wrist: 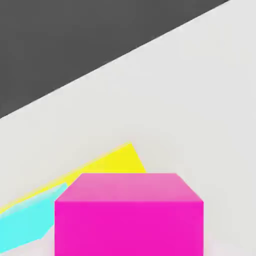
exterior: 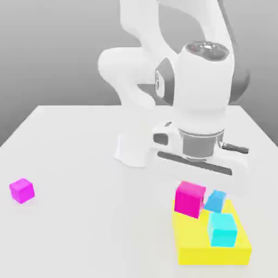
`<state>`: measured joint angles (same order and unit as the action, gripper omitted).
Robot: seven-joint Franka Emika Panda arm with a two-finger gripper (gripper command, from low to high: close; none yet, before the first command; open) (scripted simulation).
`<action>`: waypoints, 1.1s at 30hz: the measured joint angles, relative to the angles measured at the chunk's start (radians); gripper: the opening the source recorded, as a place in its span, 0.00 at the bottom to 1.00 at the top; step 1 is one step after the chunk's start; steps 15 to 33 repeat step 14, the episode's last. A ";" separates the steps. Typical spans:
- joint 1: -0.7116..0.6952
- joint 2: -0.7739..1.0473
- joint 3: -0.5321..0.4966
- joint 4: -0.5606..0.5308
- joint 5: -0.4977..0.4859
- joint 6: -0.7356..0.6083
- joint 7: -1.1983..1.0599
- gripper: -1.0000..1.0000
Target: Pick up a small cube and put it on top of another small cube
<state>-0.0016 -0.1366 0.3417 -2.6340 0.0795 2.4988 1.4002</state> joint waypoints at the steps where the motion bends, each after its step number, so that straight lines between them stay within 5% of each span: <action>1: 0.028 -0.034 0.010 -0.023 0.020 -0.009 -0.029 0.00; 5: 0.139 -0.143 0.045 -0.108 0.091 -0.024 -0.133 0.00; 10: 0.124 -0.013 0.079 -0.145 0.037 0.140 -0.101 0.00; 11: 0.117 0.016 0.085 -0.149 0.026 0.172 -0.092 1.00; 33: 0.117 0.016 0.085 -0.149 0.026 0.172 -0.092 1.00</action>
